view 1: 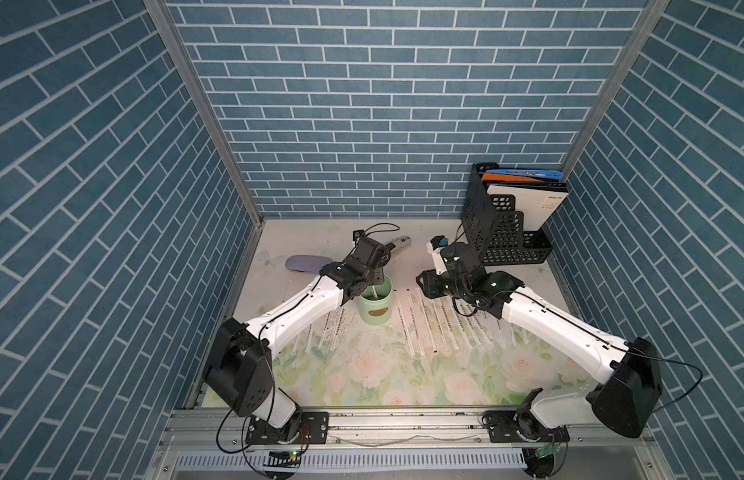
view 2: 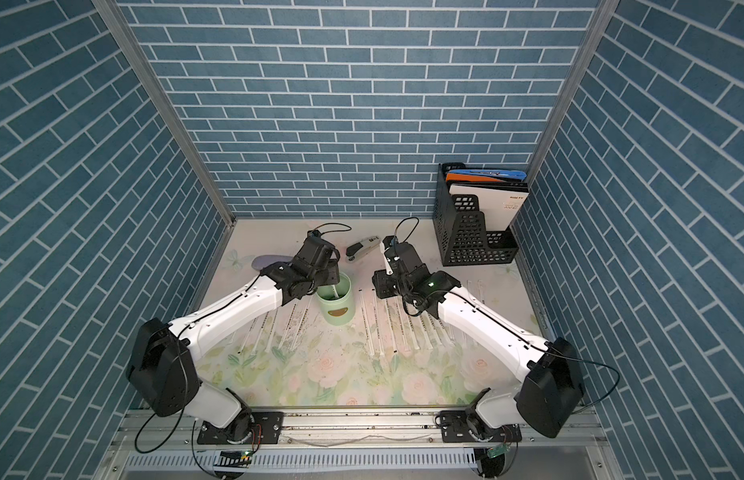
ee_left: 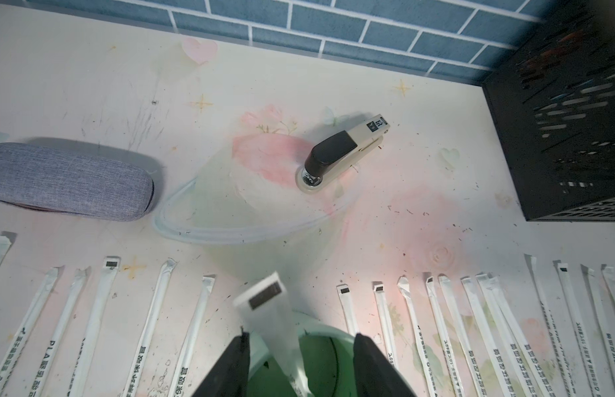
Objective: Take the straws out of the storage container
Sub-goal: Pick up the straw from the container.
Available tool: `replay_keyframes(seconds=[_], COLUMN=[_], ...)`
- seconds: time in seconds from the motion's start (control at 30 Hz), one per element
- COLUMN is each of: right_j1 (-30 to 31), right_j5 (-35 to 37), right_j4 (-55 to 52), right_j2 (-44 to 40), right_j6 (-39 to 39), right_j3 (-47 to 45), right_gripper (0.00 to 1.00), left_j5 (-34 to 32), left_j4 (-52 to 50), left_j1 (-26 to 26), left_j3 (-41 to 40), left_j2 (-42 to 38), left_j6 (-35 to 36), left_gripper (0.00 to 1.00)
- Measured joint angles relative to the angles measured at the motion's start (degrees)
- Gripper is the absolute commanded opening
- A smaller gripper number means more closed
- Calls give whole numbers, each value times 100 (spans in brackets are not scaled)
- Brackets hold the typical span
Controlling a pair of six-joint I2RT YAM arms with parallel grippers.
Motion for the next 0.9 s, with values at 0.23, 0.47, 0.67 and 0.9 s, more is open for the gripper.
replay_keyframes(seconds=[0.23, 0.47, 0.67, 0.9], right_j1=[-2, -4, -4, -7], right_j5=[24, 39, 39, 39], right_j4=[-76, -81, -79, -79], right_j2=[0, 0, 0, 9], right_j6=[-2, 0, 0, 0], right_j3=[0, 0, 0, 0], right_gripper=[46, 46, 46, 46], left_j5=[-79, -72, -70, -72], left_j4=[94, 144, 127, 107], left_j1=[0, 0, -2, -4], left_j3=[98, 157, 203, 428], left_j2=[186, 247, 247, 245], left_j6=[26, 50, 87, 155], left_gripper=[41, 23, 9, 0])
